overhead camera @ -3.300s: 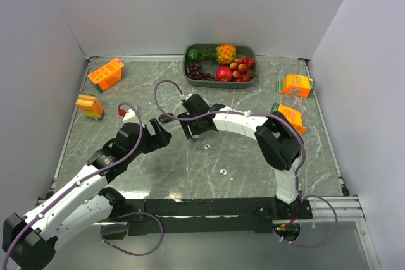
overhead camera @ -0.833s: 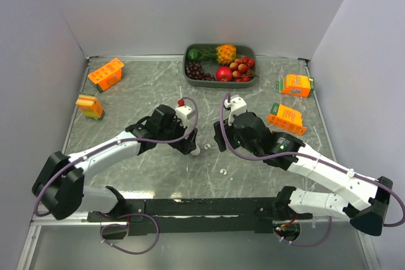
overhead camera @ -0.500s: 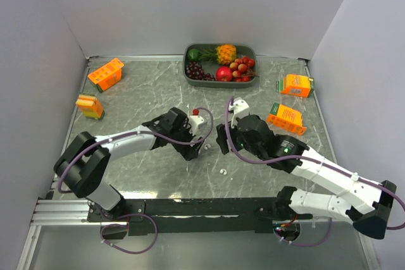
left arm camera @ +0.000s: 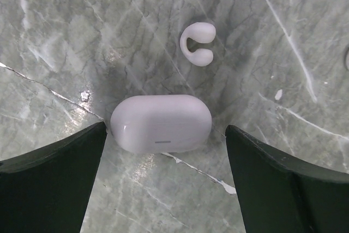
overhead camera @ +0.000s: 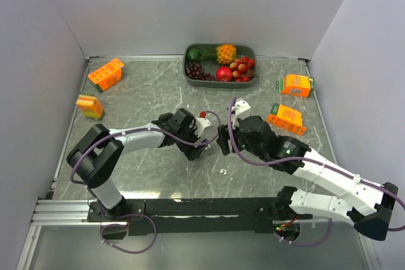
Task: Insert the wireless bluetooth earbuds into the charging case
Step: Pick up the charging case at the center of the board.
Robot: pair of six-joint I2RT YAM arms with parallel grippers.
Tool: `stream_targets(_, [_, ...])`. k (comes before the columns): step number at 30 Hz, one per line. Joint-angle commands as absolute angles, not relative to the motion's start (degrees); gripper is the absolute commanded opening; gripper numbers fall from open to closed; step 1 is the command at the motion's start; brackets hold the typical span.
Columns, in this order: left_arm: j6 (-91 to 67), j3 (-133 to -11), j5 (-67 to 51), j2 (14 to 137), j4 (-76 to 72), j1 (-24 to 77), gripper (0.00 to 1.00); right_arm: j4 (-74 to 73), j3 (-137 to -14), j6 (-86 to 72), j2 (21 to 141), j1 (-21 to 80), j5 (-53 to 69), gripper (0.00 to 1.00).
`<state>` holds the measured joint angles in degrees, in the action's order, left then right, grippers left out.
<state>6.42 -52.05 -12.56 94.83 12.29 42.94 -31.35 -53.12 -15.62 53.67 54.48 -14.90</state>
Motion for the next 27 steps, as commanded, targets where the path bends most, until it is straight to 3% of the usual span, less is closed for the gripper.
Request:
stream_targets(1, [8.7,-54.8,-9.8,96.1,12.4,43.9,0.96,-30.6,-53.4,-16.3,53.4,54.3,-14.4,0.76])
stream_targets(12, [8.6,-55.6,-5.5,98.0,13.5,45.6,0.97,-30.4,-52.5,-16.4,53.1,54.3,-14.9,0.76])
stream_targets(27, [6.2,-54.9,-9.5,100.4,13.6,45.6,0.96,-31.0,-52.5,-17.4,52.1,54.3,-14.7,0.75])
